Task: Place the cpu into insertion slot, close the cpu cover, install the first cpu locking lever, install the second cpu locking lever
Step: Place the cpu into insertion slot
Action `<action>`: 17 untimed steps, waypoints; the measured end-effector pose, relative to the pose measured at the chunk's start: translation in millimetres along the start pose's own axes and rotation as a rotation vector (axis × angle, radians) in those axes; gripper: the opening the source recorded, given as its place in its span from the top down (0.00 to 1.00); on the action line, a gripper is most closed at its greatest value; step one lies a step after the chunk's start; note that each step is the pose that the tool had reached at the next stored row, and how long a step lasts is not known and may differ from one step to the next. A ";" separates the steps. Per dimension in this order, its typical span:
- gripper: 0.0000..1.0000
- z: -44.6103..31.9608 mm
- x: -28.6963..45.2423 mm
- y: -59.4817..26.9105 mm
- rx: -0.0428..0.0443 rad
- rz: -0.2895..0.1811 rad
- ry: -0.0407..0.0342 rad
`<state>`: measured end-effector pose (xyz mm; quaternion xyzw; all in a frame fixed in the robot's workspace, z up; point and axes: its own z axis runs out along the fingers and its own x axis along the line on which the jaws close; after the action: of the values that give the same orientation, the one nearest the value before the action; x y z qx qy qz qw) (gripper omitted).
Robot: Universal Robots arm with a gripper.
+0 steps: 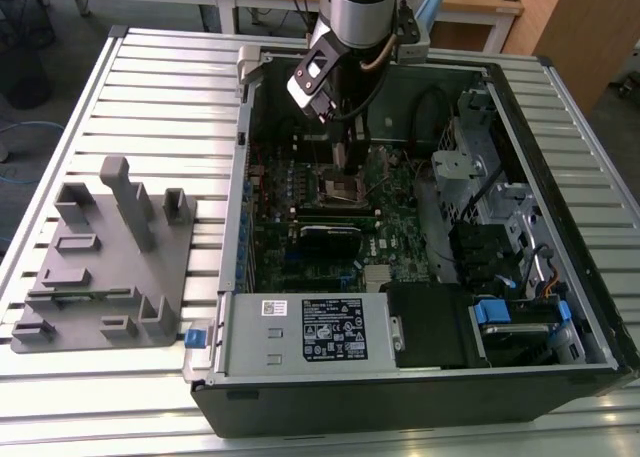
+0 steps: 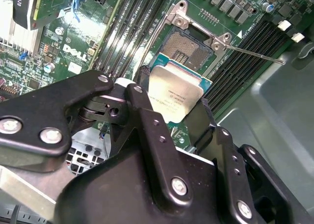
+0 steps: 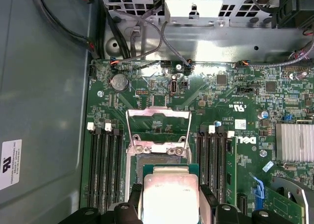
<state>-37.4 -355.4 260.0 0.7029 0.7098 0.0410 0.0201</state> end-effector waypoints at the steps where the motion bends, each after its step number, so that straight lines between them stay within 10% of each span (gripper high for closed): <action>1: 0.46 0.0 0.0 0.0 0.0000 0.000 0.0000; 17: 0.46 3.8 -0.1 -0.3 0.0000 0.000 0.0005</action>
<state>-37.5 -355.4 256.2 0.7029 0.7098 0.0412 0.0199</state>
